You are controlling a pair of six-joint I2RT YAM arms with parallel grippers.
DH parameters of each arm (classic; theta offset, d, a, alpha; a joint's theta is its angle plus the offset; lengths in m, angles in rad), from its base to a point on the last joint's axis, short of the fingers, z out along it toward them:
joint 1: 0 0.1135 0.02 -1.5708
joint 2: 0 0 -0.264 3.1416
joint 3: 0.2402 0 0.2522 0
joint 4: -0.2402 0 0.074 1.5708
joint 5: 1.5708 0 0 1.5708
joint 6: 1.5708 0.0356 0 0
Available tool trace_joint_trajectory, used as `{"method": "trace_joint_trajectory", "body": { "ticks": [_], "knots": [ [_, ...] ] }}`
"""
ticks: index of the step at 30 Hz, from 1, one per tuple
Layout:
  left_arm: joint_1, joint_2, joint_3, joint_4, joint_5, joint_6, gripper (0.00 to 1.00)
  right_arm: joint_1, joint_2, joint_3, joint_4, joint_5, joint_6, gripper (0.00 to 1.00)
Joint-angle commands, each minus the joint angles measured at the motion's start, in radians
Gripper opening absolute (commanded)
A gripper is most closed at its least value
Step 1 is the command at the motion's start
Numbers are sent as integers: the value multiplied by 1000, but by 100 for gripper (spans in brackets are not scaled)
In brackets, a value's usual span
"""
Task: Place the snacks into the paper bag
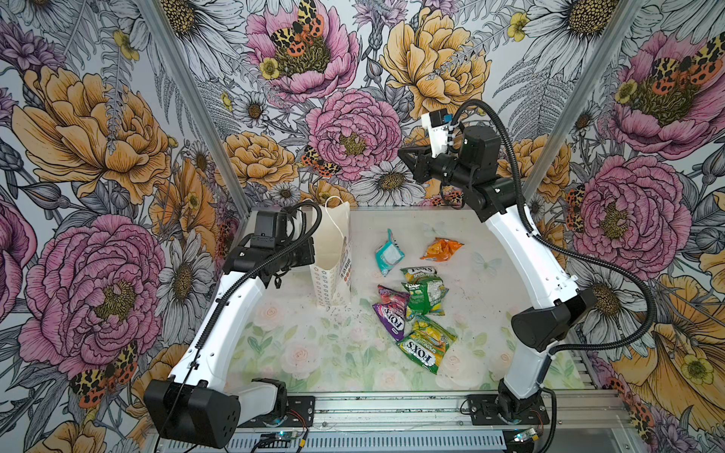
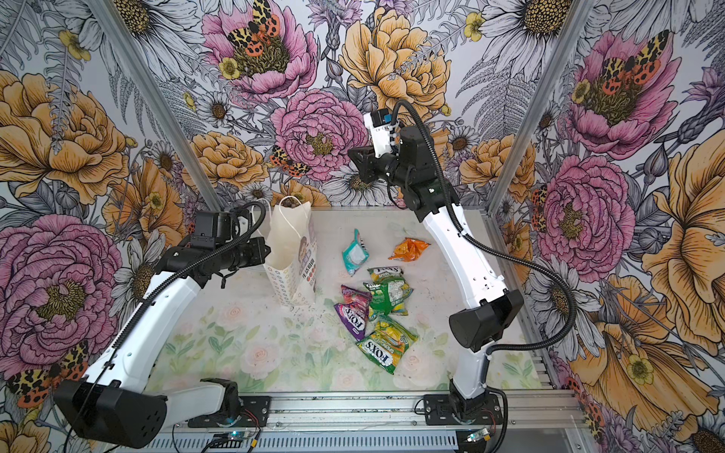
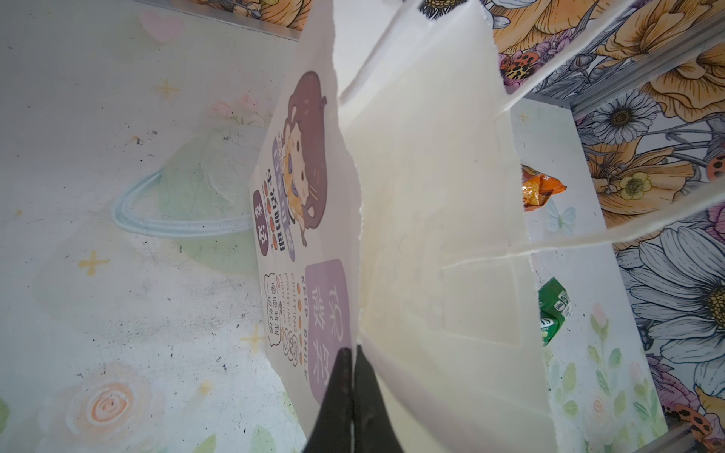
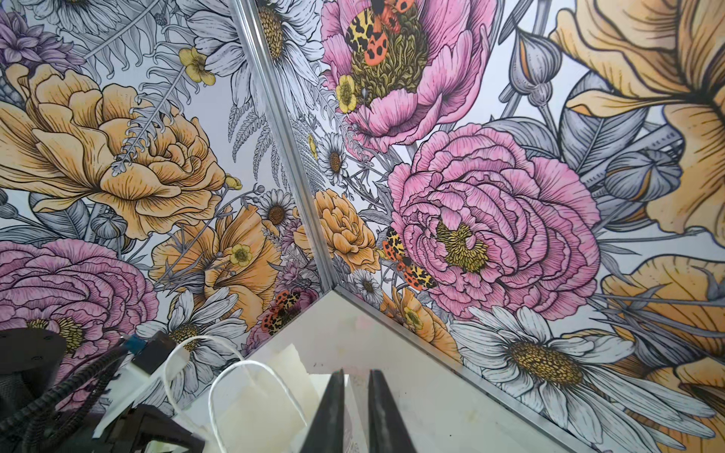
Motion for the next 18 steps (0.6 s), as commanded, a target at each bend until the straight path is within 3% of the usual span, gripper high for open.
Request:
{"method": "trace_joint_trajectory", "body": {
  "ticks": [1,18],
  "knots": [
    [-3,-2,20,24,14,8,0,21,-6,-29,3,-30,23,0],
    [5,-10,17,23,20,2,0,18,-24,-122,-66,39,18,0]
  ]
}}
